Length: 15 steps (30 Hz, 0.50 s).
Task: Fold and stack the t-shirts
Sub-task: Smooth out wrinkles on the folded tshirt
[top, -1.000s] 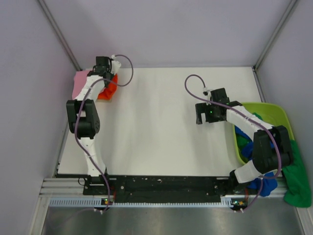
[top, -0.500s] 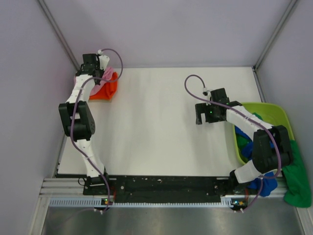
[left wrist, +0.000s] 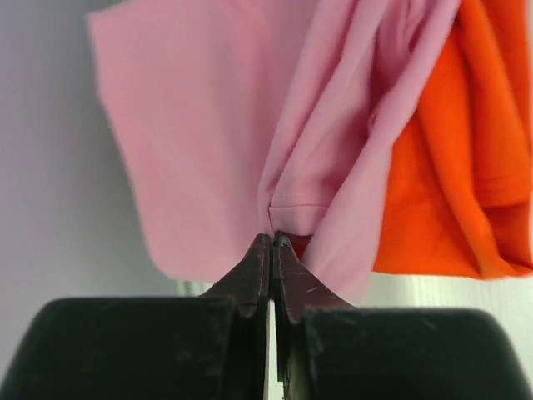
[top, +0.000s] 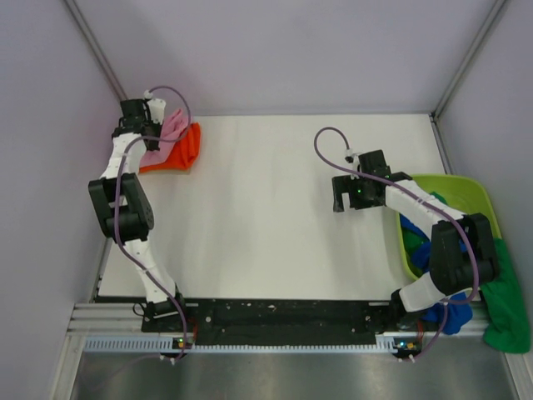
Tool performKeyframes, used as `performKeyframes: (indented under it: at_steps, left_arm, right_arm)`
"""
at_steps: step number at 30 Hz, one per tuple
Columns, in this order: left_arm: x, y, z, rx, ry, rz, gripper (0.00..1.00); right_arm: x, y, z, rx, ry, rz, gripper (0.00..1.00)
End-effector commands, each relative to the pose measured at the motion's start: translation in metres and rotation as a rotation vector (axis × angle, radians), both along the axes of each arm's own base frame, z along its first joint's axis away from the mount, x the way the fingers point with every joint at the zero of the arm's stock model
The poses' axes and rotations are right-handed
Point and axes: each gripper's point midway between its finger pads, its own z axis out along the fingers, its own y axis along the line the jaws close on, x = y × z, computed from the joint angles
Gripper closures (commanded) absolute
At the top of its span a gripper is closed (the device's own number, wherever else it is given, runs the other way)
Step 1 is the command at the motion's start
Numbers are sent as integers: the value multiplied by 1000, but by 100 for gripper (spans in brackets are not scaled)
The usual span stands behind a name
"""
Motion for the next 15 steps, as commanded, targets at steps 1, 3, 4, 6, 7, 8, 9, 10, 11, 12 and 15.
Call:
performKeyframes:
  at_steps: [1,3,4,6,7,8,9,10,11,12,15]
  left_arm:
    - [-2,-55,9,-117,-46,-221,100]
    - [-6,-72,-6,-106,-3,-277,100]
    - [-7,-81,-14,-102,19,-306,100]
    - [-11,-98,-28,-121,53,-364,100]
    - [-15,-110,-34,-134,75,-410,100]
    - [-19,-121,-39,-139,93,-453,100]
    - [-23,-131,-46,-133,115,-494,100]
    - [-27,-138,-51,-118,129,-527,100]
    - [-30,-145,-59,-94,146,-554,100]
    - [-31,-148,-61,-75,158,-566,100]
    - [-34,-142,-72,-44,214,-545,100]
  right_arm:
    - [3,1,3,9,-19,13,1]
    - [3,1,4,9,-23,15,1]
    - [3,1,3,9,-21,16,1]
    - [3,1,4,9,-23,16,1]
    - [3,1,4,10,-22,16,1]
    - [3,1,3,10,-19,14,1]
    - [3,1,3,12,-20,15,1]
    - [3,1,3,10,-21,15,1]
    - [3,1,3,9,-18,15,1]
    - [2,0,3,10,-19,13,1]
    - [2,1,4,11,-21,16,1]
